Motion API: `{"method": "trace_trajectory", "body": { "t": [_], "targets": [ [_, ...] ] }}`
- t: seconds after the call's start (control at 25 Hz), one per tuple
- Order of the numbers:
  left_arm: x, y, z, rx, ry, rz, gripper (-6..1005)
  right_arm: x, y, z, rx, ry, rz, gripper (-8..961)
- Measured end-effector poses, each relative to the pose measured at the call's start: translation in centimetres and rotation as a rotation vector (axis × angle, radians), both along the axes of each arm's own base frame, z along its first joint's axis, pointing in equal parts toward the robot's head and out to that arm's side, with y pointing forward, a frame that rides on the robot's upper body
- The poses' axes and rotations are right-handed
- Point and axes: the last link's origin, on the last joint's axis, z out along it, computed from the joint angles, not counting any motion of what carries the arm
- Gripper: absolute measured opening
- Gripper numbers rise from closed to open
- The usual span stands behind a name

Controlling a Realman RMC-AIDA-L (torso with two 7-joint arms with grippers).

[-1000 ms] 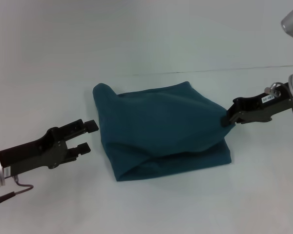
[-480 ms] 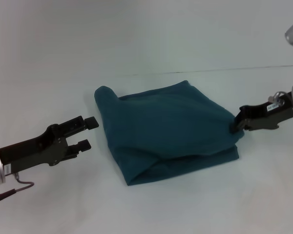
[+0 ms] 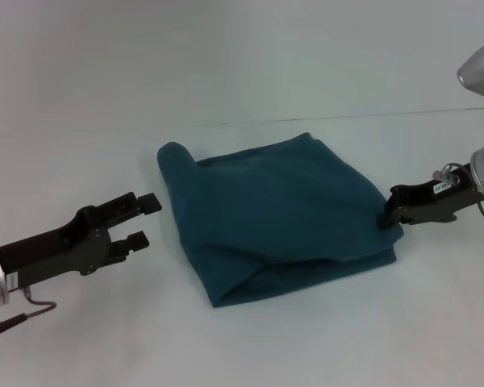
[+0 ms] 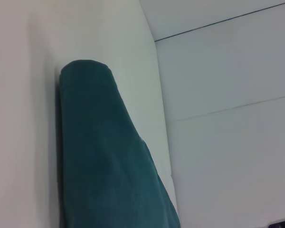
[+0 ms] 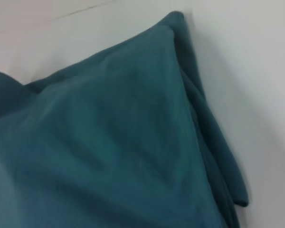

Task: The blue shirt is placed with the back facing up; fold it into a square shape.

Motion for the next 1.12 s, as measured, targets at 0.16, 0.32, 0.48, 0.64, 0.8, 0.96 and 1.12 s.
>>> {"method": "trace_trajectory", "body": {
  "t": [0.16, 0.32, 0.48, 0.64, 0.8, 0.96, 1.12],
  "targets": [
    [0.0, 0.0, 0.0, 0.002, 0.000, 0.001, 901, -0.1, 0.3, -0.4, 0.004, -0.017, 0.016, 46],
    [0.0, 0.0, 0.0, 0.003, 0.001, 0.002, 901, -0.1, 0.5, -1.3, -0.012, -0.050, 0.025, 156],
    [0.0, 0.0, 0.0, 0.004, 0.001, 0.001, 900, 0.0, 0.9, -1.6, -0.018, -0.115, 0.019, 291],
    [0.0, 0.1, 0.1, 0.006, -0.001, 0.000, 900, -0.1, 1.5, -0.4, 0.013, -0.157, -0.005, 357],
    [0.0, 0.1, 0.1, 0.008, -0.002, 0.000, 900, -1.0, 1.9, 2.1, 0.080, -0.088, 0.008, 422],
    [0.0, 0.1, 0.1, 0.008, -0.002, 0.000, 899, -2.0, 2.6, 4.3, 0.161, -0.014, 0.026, 455],
    [0.1, 0.2, 0.1, 0.011, 0.000, 0.001, 899, -2.7, 3.3, 4.1, 0.192, 0.003, 0.053, 456]
  ]
}}
